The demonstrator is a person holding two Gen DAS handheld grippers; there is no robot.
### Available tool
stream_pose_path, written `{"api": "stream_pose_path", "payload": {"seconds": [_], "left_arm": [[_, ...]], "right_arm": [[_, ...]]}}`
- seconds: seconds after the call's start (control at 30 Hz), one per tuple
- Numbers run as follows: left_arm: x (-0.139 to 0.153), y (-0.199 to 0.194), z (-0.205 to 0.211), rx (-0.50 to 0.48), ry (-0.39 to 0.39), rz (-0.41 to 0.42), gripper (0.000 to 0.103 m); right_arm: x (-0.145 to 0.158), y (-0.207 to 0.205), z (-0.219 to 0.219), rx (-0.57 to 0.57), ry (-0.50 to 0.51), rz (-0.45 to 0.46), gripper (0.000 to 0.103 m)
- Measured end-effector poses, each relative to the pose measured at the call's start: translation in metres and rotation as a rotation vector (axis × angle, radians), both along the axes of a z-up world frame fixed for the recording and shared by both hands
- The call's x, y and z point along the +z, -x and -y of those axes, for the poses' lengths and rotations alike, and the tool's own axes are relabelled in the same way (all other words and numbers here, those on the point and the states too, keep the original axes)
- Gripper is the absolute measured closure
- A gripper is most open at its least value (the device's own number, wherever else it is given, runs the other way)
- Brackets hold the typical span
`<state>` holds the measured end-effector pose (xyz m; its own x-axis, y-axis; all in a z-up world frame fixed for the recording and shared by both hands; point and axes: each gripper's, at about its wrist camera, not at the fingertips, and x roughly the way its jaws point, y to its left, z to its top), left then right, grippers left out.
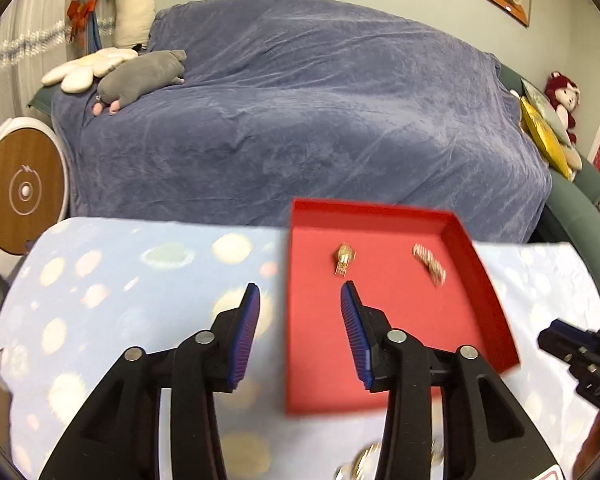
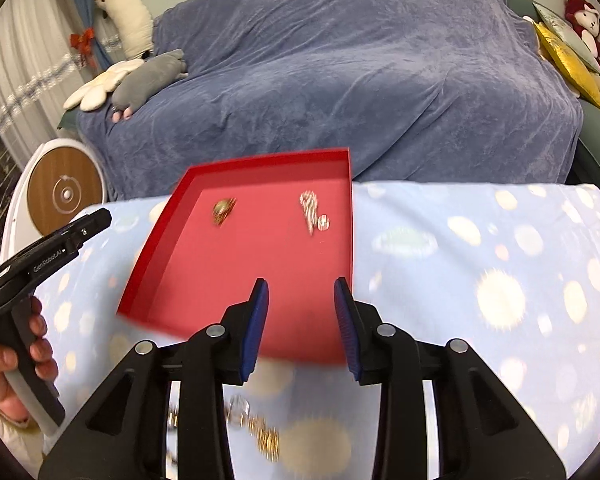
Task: Organize jewelry
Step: 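Lift both open grippers out of the red box, then close the left gripper on the gold cuff bangle and lift it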
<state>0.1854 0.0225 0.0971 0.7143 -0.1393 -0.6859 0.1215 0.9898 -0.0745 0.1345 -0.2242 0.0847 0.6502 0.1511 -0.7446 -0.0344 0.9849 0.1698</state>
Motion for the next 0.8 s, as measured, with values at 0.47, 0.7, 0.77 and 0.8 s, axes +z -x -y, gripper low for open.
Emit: {"api": "stream_pose_path", "payload": {"seconds": [0.47, 0.7, 0.77, 0.8], "left_arm": [[-0.076, 0.117, -0.001, -0.093, -0.028, -0.147, 0.051], [-0.085, 0.113, 0.018, -0.144, 0.036, -0.159, 0.041], [-0.082, 0.108, 0.027, -0.165, 0.047, -0.138, 0.034], [-0.080, 0.105, 0.033, -0.173, 0.040, -0.125, 0.030]], "right_arm": [[-0.054, 0.113, -0.024, -0.001, 0.023, -0.069, 0.069], [-0.073, 0.107, -0.029, 0.026, 0.026, -0.114, 0.069], [-0.074, 0.106, -0.030, 0.034, 0.030, -0.116, 0.069], [-0.074, 0.105, -0.031, 0.037, 0.032, -0.117, 0.069]]}}
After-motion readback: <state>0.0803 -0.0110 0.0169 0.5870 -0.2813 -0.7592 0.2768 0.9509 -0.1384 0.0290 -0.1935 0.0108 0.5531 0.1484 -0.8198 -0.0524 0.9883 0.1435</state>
